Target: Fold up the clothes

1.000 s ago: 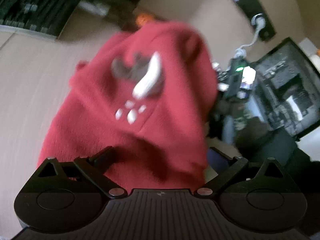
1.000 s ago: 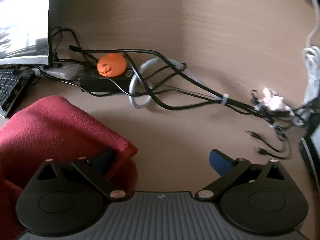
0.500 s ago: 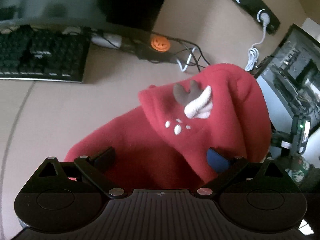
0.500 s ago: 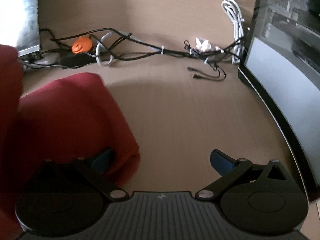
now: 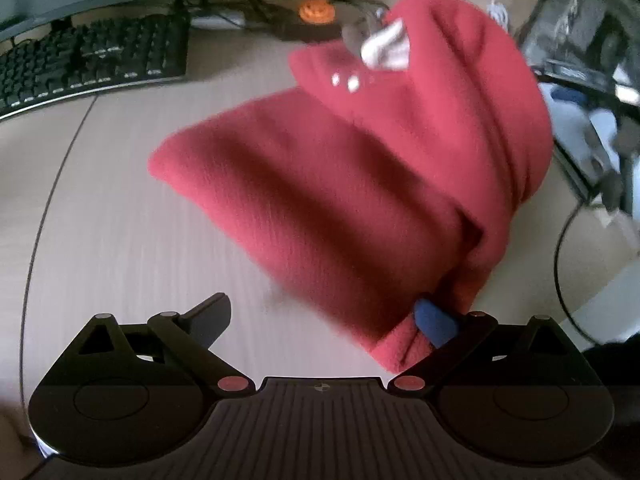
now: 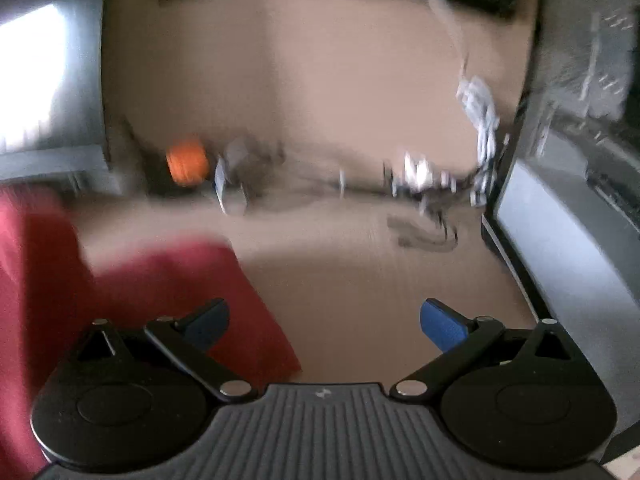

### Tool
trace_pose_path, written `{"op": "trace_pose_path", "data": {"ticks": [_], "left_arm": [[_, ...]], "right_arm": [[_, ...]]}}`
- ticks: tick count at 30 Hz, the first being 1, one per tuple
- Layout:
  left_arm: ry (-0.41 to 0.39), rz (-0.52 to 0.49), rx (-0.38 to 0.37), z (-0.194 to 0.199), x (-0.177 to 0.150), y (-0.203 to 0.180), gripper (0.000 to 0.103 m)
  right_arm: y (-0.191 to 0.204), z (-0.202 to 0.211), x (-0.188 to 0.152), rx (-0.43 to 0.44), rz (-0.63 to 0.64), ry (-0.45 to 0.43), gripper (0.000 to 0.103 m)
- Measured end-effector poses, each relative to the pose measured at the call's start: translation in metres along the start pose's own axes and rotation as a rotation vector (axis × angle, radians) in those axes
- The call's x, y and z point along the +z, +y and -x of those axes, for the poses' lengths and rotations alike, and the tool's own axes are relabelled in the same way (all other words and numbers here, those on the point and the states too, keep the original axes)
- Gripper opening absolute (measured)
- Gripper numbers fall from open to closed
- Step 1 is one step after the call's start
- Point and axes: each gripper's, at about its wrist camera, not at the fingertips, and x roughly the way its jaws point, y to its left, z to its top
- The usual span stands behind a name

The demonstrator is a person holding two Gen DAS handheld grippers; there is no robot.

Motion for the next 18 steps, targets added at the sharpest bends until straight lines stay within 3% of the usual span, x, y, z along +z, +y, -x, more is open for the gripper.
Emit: {"op": "trace_pose_path", "data": {"ticks": [2, 5, 13, 15, 18], "left_arm": [[0.006, 0.001, -0.001, 0.0, 0.0, 0.001, 0.101], [-0.039, 0.042, -0.027, 0.02, 0.004, 0.014, 0.101], [-0.361, 0.273, -0.191, 0.105, 0.046, 0.069, 0.101], [-0.373, 0.265, -0.229, 0.101, 0.054, 0.063, 0.101], [-0.289, 0.231, -0.226, 0.069, 0.057, 0.043, 0.101]], "right_arm": [[0.001, -0.011, -0.016, -0.015, -0.007, 0.054, 0.099], [-0.006, -0.002, -0.03, 0.003, -0.075, 0.06, 0.1], [0.007, 0.027, -0.054, 0.069, -0.1, 0.1, 0.1], [0.007, 0.031, -0.058, 0.125, -0.118, 0.121, 0.1], [-0.001, 0.04, -0.055, 0.198, -0.145, 0.12, 0.1]]}}
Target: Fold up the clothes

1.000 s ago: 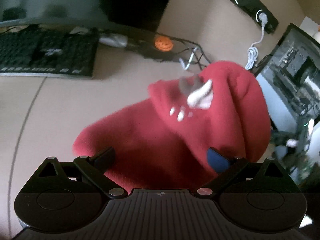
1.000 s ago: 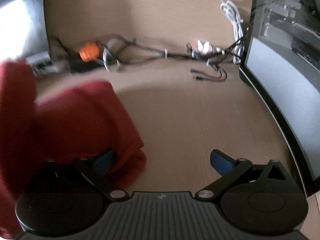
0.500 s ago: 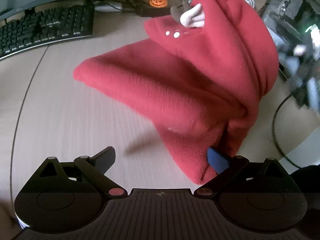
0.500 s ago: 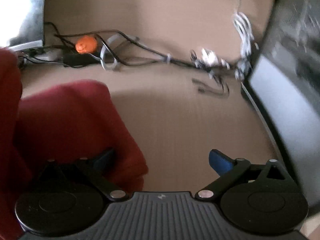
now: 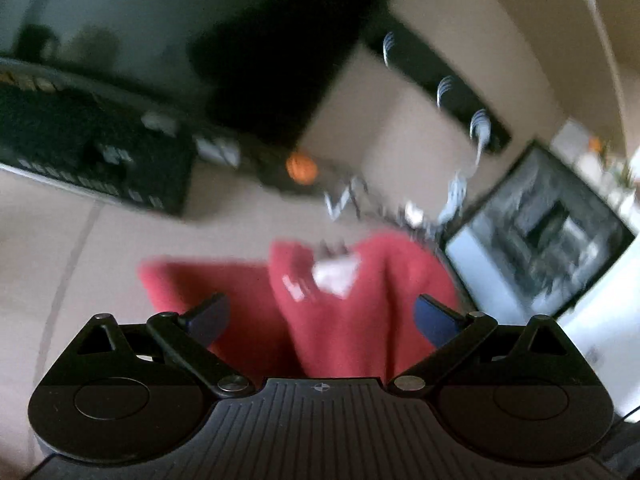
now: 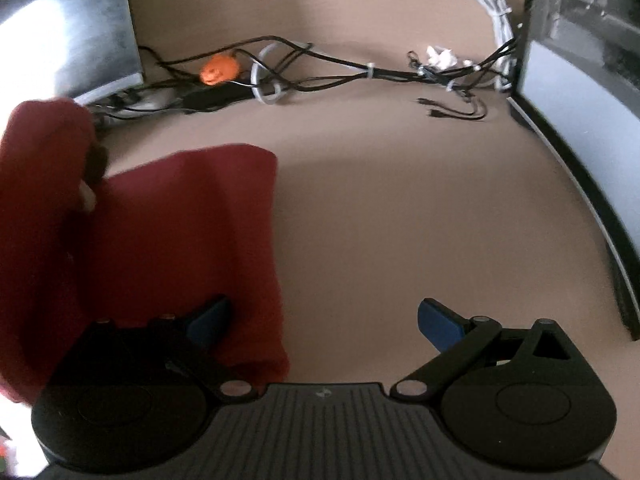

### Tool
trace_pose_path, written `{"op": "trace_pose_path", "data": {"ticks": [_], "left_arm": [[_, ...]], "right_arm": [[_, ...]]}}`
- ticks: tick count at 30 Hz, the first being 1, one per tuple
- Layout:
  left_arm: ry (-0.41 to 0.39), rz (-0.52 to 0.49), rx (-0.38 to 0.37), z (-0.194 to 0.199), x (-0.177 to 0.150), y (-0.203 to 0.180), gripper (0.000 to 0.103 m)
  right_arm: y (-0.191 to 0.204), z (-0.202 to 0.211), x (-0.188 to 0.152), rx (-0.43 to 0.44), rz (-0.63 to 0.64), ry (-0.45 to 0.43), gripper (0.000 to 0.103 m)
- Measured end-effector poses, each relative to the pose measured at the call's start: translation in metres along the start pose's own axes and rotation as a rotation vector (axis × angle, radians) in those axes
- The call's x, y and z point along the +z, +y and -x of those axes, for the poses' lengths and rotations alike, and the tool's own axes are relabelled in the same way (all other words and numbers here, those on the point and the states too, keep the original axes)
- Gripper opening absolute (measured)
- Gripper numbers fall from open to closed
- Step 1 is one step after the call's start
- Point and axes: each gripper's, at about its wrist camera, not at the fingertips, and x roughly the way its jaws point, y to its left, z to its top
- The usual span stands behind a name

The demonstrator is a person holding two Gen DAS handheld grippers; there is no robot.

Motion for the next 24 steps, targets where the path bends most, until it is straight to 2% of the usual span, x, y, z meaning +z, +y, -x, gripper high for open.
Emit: {"op": "trace_pose_path", "data": {"ticks": [4, 7, 9, 10, 13, 15, 18, 21, 24], "left_arm": [[0.137, -0.005, 0.106, -0.043, -0.03, 0.006, 0.101], [0.127, -0.028, 0.115, -0.04, -0.042, 0.009, 0.101], [0.126, -0.029, 0.107, -0.037, -0.042, 0.009, 0.101], [0.126, -0.032, 0.105, -0.036, -0.043, 0.01, 0.101], [0.126, -0.045, 0.099, -0.034, -0.044, 0.013, 0.101], [0.121, -0.039, 0.097, -0.029, -0.041, 0.014, 0.101], [0.059, 0.028, 0.108, -0.007, -0.029, 0.018, 0.101], [0.008, 0.071, 0.152, -0.002, -0.012, 0.026, 0.101], [0.059, 0.066, 0.207, -0.023, -0.006, 0.037, 0.101]], "right_arm": [[-0.001, 0.039, 0.018, 0.109, -0.037, -0.129, 0.1], [0.015, 0.063, 0.032, 0.253, -0.028, -0.222, 0.1], [0.036, 0.063, 0.035, 0.34, 0.009, -0.228, 0.1], [0.048, 0.056, 0.035, 0.357, 0.036, -0.215, 0.1], [0.073, 0.015, 0.025, 0.308, 0.097, -0.113, 0.1], [0.073, -0.015, 0.015, 0.272, 0.059, -0.038, 0.101], [0.062, -0.028, 0.012, 0.286, 0.001, -0.024, 0.102], [0.062, -0.029, 0.014, 0.284, 0.043, -0.024, 0.103], [0.061, -0.028, 0.018, 0.287, 0.061, -0.014, 0.103]]}}
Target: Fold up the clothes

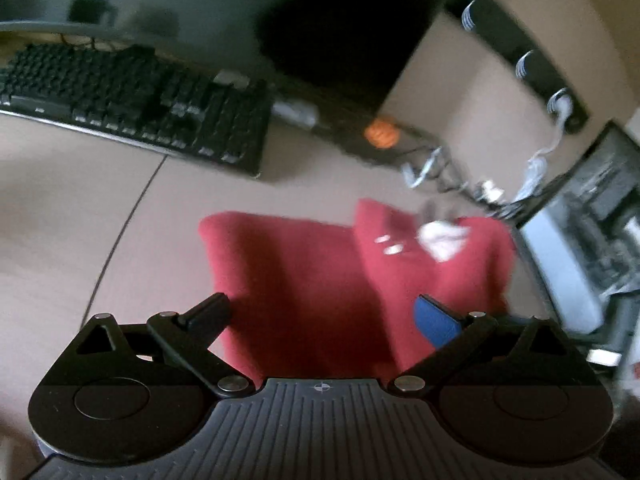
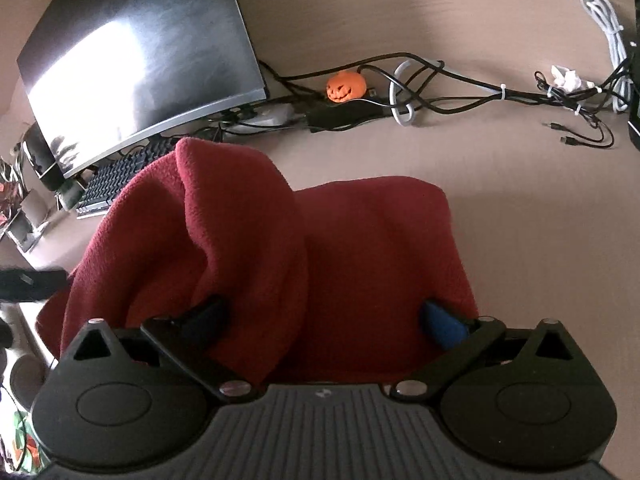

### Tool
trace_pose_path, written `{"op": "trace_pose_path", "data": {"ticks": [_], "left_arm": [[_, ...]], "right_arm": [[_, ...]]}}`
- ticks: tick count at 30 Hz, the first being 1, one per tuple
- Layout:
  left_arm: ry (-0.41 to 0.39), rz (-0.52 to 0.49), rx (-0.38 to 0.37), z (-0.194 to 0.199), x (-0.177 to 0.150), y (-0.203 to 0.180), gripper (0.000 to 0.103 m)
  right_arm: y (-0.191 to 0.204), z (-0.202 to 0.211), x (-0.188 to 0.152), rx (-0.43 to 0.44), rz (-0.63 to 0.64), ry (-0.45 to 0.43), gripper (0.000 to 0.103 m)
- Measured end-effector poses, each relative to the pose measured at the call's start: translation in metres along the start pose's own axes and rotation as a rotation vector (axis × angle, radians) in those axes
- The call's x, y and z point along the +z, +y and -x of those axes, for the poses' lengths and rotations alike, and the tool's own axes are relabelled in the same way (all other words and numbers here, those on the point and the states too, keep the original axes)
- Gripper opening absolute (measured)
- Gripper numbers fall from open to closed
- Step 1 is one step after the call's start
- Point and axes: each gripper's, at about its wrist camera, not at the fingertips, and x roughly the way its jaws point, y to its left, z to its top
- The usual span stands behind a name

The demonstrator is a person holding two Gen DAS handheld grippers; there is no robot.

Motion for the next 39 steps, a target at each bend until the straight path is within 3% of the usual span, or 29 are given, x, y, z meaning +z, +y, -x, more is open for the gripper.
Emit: {"op": "trace_pose_path", "data": {"ticks": [5, 10, 13, 21, 28, 31, 34, 39], "left_arm": [[0.131, 0.034, 0.051, -0.032, -0.01, 0.017, 0.101], [0.179, 0.081, -0.031, -0.043, -0.02, 0.028, 0.101], [0.181, 0.078, -0.058, -0.046, -0.022, 0.026, 0.101], [0.188, 0.087, -0.109, -0.053, -0.029, 0.014, 0.101], [0.177, 0.124, -0.104, -0.055, -0.031, 0.009, 0.101], [0.17, 0.126, -0.099, -0.055, -0.033, 0.008, 0.101], [0.174, 0.125, -0.098, -0.056, -0.032, 0.008, 0.101], [0.181, 0.11, -0.084, -0.06, -0.029, 0.004, 0.101]], "right_arm": [[-0.008, 0.02, 0.02, 0.031, 0.05, 0.013, 0.103], [-0.073, 0.013, 0.042, 0.242, -0.256, 0.128, 0.103], [-0.093, -0.006, 0.044, 0.315, -0.324, 0.213, 0.103], [-0.098, -0.035, 0.042, 0.361, -0.297, 0.278, 0.103], [-0.083, -0.02, 0.039, 0.221, -0.155, 0.238, 0.103], [-0.102, -0.03, 0.027, 0.309, -0.275, 0.288, 0.103], [-0.115, -0.039, 0.023, 0.402, -0.372, 0.278, 0.103], [-0.105, -0.053, 0.029, 0.475, -0.348, 0.312, 0.103]]}}
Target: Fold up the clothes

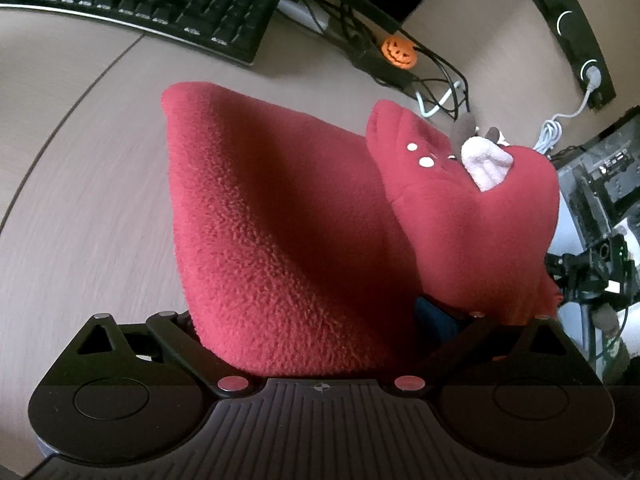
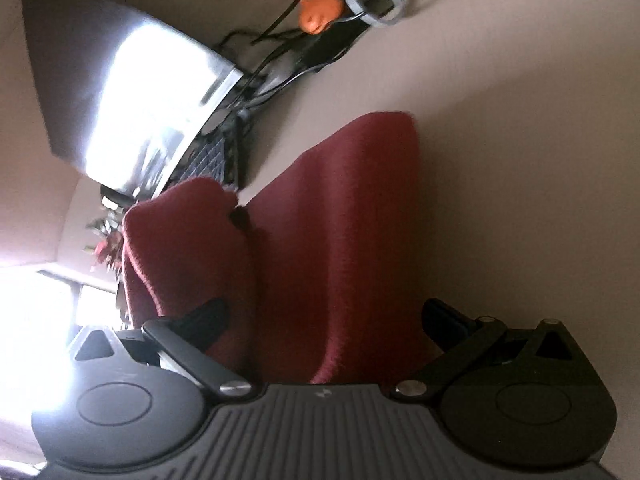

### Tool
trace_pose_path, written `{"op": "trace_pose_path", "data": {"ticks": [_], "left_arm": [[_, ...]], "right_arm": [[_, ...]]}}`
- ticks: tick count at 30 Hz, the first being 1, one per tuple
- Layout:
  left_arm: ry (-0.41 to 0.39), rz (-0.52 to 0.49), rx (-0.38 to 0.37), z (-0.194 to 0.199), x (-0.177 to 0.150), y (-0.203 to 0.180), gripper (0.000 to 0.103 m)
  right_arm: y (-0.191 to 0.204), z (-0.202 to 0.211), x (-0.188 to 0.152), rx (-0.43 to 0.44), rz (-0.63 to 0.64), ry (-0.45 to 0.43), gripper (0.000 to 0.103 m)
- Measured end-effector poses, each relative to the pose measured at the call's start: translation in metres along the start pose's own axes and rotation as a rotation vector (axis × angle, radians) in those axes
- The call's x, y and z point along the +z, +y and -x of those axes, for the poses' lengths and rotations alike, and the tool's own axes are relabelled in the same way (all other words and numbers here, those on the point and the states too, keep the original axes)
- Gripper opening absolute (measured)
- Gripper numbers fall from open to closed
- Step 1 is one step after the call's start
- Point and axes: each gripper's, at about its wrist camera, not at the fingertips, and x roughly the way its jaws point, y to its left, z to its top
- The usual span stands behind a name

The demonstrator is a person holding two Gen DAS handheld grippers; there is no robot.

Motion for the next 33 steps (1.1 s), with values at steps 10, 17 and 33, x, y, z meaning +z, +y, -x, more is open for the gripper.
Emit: {"op": "trace_pose_path", "data": {"ticks": [10, 17, 33], "left_arm": [[-0.035, 0.054, 0.004, -0.008, 0.004, -0.003, 0.102], [-0.021, 0.065, 0.061, -0.008, 0.003, -0.01, 0.102], [-0.076, 0.015, 0.181, -0.007, 0.002, -0.045, 0.102]], "right_arm": [[0.011, -0.02, 0.014, 0.058, 0.051, 0.054, 0.103], [0.017, -0.019, 0.018, 0.045, 0.119, 0.136, 0.103], [0.009, -0.021, 0.016, 0.149, 0.14, 0.122, 0.103]]}}
